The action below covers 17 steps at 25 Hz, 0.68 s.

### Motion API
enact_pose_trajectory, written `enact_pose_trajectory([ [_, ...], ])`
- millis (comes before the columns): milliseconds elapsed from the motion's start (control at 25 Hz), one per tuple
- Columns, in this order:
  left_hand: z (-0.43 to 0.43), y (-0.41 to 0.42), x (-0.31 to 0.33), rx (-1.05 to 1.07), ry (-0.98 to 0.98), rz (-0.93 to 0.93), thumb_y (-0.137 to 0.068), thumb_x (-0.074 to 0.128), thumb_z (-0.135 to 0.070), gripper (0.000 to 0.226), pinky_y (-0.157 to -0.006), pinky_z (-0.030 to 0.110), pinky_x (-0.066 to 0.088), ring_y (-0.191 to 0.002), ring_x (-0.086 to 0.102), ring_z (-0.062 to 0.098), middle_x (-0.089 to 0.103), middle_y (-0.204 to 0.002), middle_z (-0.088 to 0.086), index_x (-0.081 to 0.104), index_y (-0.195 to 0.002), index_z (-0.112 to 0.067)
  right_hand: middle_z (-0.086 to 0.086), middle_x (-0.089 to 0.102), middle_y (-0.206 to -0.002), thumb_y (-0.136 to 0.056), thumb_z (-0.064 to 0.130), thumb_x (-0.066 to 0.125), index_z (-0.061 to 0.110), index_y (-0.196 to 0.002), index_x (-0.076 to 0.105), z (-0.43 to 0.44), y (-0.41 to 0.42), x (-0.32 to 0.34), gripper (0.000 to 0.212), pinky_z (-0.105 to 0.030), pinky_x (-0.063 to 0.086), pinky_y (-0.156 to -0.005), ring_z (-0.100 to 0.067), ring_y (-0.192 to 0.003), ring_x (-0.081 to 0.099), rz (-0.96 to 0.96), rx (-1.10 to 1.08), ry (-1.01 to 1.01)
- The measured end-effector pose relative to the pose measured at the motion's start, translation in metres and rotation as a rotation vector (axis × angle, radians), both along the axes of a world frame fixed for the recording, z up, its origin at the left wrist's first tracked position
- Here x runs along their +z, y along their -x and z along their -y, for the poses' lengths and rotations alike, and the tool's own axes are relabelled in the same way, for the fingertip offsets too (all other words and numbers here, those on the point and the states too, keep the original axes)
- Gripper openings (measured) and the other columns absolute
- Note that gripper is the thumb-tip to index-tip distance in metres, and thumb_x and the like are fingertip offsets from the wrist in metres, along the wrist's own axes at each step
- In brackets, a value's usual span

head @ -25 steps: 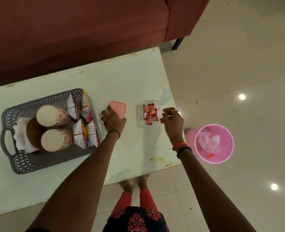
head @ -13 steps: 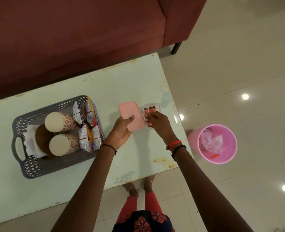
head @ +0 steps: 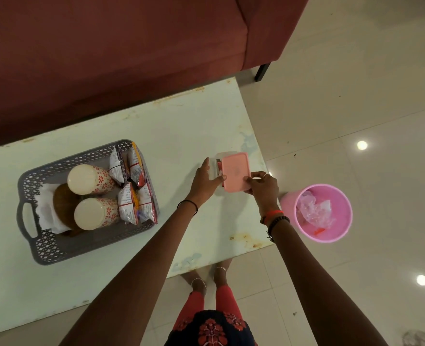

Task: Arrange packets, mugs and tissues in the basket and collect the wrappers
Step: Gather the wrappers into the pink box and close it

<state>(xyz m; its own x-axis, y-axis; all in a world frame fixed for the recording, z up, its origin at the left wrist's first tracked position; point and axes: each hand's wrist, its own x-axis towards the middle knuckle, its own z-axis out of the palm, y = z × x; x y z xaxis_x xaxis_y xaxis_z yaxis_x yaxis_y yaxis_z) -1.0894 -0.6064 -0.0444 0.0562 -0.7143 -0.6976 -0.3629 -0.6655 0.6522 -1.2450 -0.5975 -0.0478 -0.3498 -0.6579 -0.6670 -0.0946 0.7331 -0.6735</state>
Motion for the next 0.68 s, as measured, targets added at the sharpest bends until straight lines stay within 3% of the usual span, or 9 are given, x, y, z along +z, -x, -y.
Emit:
enact_pose_trajectory([
  [80, 0.001, 0.004, -0.004, -0.053, -0.016, 0.056, -0.09, 0.057, -0.027, 0.068, -0.106, 0.037, 0.036, -0.131, 0.043, 0.028, 0.047, -0.141, 0.015, 0.022, -0.146, -0.012, -0.022, 0.072, -0.093, -0.084, 0.008, 0.065, -0.006, -0.096, 0.069, -0.002, -0.001, -0.005, 0.019, -0.02, 0.049, -0.076, -0.021, -0.076, 0.059, -0.184, 0.111, 0.008],
  [120, 0.001, 0.006, -0.006, -0.069, -0.003, 0.082, -0.092, 0.055, -0.027, 0.062, -0.102, 0.034, 0.037, -0.128, 0.047, 0.029, 0.052, -0.136, 0.016, 0.027, -0.144, -0.009, -0.023, 0.071, -0.089, -0.084, 0.009, 0.064, -0.008, -0.092, 0.07, -0.003, -0.002, -0.006, 0.02, -0.011, 0.04, -0.066, -0.02, -0.075, 0.055, -0.222, 0.148, 0.004],
  [200, 0.001, 0.009, -0.008, -0.081, 0.033, 0.136, -0.092, 0.054, -0.023, 0.052, -0.094, 0.03, 0.038, -0.122, 0.051, 0.031, 0.058, -0.129, 0.018, 0.038, -0.138, -0.005, -0.033, 0.057, -0.07, -0.085, 0.011, 0.062, -0.017, -0.077, 0.065, 0.0, -0.005, -0.008, 0.029, -0.014, 0.032, -0.055, -0.022, -0.067, 0.046, -0.217, 0.182, -0.016],
  [280, 0.002, 0.01, -0.011, -0.09, 0.057, 0.171, -0.092, 0.054, -0.02, 0.045, -0.086, 0.026, 0.038, -0.117, 0.054, 0.032, 0.061, -0.123, 0.019, 0.046, -0.132, -0.001, -0.02, 0.039, -0.058, -0.085, 0.012, 0.061, -0.008, -0.056, 0.05, 0.006, -0.009, -0.009, 0.037, -0.022, 0.031, -0.06, -0.023, -0.063, 0.039, -0.201, 0.2, -0.023],
  [360, 0.003, 0.009, -0.012, -0.104, 0.063, 0.182, -0.091, 0.055, -0.018, 0.044, -0.086, 0.028, 0.04, -0.114, 0.056, 0.033, 0.062, -0.12, 0.02, 0.047, -0.131, 0.0, -0.01, 0.035, -0.053, -0.085, 0.011, 0.061, 0.004, -0.051, 0.043, 0.011, -0.012, -0.008, 0.039, -0.026, 0.03, -0.061, -0.023, -0.061, 0.039, -0.199, 0.205, -0.013],
  [480, 0.005, 0.006, -0.014, -0.142, 0.064, 0.204, -0.09, 0.056, -0.012, 0.044, -0.088, 0.03, 0.042, -0.11, 0.058, 0.031, 0.064, -0.116, 0.019, 0.049, -0.132, -0.005, -0.007, 0.053, -0.063, -0.085, 0.012, 0.062, -0.005, -0.07, 0.064, 0.016, -0.012, -0.008, 0.023, -0.018, 0.027, -0.057, -0.021, -0.068, 0.047, -0.258, 0.281, 0.006],
  [600, 0.007, 0.004, -0.016, -0.193, 0.071, 0.248, -0.088, 0.057, -0.009, 0.042, -0.089, 0.034, 0.044, -0.109, 0.059, 0.032, 0.064, -0.115, 0.02, 0.051, -0.13, -0.005, -0.009, 0.06, -0.075, -0.084, 0.012, 0.063, -0.008, -0.083, 0.067, 0.017, -0.011, -0.011, 0.02, -0.017, 0.027, -0.053, -0.021, -0.071, 0.051, -0.272, 0.315, 0.027],
  [680, 0.007, 0.007, -0.012, -0.229, 0.11, 0.278, -0.088, 0.056, -0.005, 0.052, -0.093, 0.038, 0.045, -0.116, 0.054, 0.032, 0.056, -0.126, 0.019, 0.04, -0.138, -0.007, -0.013, 0.061, -0.077, -0.085, 0.011, 0.063, -0.007, -0.085, 0.066, 0.02, -0.01, -0.014, 0.019, -0.02, 0.035, -0.061, -0.023, -0.071, 0.053, -0.263, 0.312, 0.012],
])
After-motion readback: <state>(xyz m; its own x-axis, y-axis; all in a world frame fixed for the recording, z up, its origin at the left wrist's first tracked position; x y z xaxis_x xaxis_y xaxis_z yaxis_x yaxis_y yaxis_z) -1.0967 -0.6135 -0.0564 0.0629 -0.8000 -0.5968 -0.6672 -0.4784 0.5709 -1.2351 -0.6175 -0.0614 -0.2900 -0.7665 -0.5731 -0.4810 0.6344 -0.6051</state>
